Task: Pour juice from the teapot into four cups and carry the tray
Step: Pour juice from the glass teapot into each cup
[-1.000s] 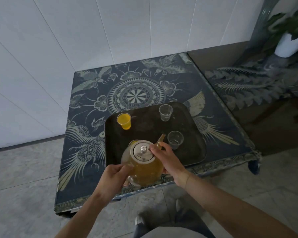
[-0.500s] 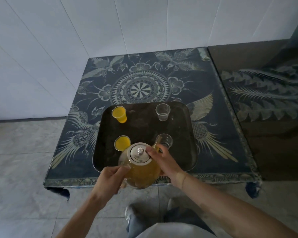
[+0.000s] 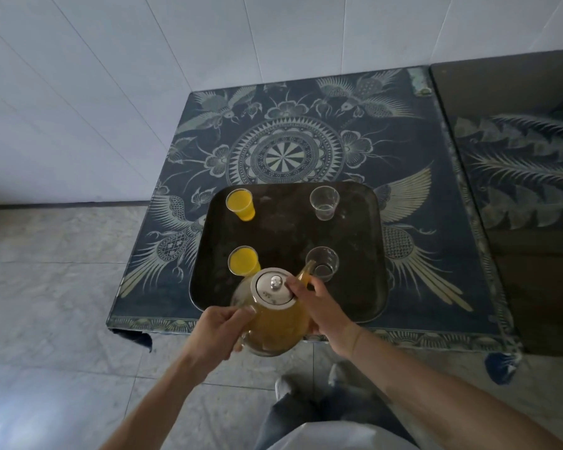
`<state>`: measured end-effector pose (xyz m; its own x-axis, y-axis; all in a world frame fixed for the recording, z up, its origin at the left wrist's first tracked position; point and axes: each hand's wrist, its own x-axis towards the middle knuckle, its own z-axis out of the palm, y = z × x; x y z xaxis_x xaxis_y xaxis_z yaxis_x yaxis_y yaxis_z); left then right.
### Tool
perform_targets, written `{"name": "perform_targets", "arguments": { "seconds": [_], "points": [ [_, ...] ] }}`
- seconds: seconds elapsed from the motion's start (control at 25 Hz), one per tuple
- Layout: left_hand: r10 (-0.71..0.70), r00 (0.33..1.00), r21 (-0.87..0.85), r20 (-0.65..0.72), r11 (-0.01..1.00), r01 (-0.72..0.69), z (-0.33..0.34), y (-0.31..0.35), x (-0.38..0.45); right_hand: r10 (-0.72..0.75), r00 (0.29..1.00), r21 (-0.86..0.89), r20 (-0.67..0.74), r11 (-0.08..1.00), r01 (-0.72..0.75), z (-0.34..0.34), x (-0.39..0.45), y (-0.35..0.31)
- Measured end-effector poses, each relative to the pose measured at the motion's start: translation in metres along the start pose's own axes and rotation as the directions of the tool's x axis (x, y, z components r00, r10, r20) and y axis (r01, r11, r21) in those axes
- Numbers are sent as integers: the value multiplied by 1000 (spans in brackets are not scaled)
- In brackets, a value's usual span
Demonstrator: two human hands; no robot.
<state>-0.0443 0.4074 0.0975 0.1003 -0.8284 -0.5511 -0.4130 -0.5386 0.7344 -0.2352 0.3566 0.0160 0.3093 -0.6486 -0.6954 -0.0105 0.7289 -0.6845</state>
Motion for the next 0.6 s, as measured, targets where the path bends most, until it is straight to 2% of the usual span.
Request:
{"name": "perform_targets", "arguments": {
  "seconds": [0.6],
  "points": [
    [-103,995,136,-8,985,103,-5,29,12,63,998,99,17,993,-64,0,5,2]
  ]
}}
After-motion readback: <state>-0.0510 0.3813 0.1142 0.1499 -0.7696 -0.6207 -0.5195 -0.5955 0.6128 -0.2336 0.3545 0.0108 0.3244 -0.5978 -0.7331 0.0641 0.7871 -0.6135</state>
